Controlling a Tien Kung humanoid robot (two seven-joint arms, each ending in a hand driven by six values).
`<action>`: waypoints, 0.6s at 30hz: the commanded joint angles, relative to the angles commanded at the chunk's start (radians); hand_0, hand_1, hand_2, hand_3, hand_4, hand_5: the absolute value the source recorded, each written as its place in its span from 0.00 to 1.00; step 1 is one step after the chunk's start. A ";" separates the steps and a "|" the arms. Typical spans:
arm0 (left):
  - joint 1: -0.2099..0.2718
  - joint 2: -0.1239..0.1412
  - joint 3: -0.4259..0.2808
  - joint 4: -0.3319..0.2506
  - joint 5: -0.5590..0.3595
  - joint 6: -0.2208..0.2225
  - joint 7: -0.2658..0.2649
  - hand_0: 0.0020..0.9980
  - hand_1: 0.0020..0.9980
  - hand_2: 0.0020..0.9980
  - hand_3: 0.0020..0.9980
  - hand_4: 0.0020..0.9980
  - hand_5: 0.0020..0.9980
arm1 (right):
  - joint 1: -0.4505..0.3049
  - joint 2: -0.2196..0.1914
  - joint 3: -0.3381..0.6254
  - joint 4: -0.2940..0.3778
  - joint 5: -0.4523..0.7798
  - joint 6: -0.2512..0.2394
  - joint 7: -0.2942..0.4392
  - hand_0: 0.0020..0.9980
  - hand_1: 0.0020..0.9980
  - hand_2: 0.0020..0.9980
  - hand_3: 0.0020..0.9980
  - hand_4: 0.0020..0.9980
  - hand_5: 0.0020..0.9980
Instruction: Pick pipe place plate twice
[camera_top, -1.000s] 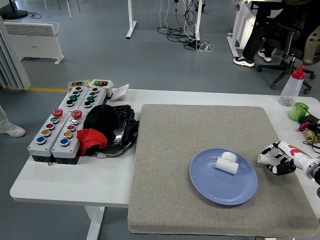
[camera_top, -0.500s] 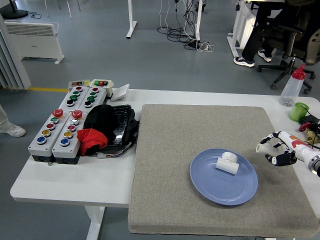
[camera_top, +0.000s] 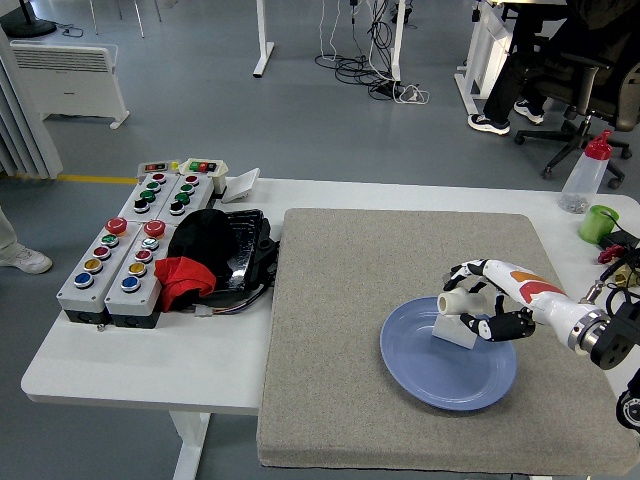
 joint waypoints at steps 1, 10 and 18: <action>0.001 0.000 -0.001 0.000 0.001 0.000 0.001 0.58 0.58 0.59 0.49 0.41 1.00 | 0.001 0.000 -0.031 0.023 -0.005 0.001 -0.001 0.27 0.42 0.54 0.57 0.39 0.09; 0.003 0.000 -0.003 -0.001 0.007 -0.001 0.003 0.58 0.58 0.59 0.49 0.41 1.00 | 0.008 0.004 -0.124 0.048 -0.051 0.018 -0.009 0.69 0.69 0.71 0.72 0.55 0.17; 0.005 0.002 -0.004 -0.001 0.009 -0.002 0.003 0.58 0.58 0.59 0.49 0.41 1.00 | -0.001 0.003 -0.135 0.030 -0.125 0.067 -0.051 0.91 0.84 0.93 0.85 0.67 0.23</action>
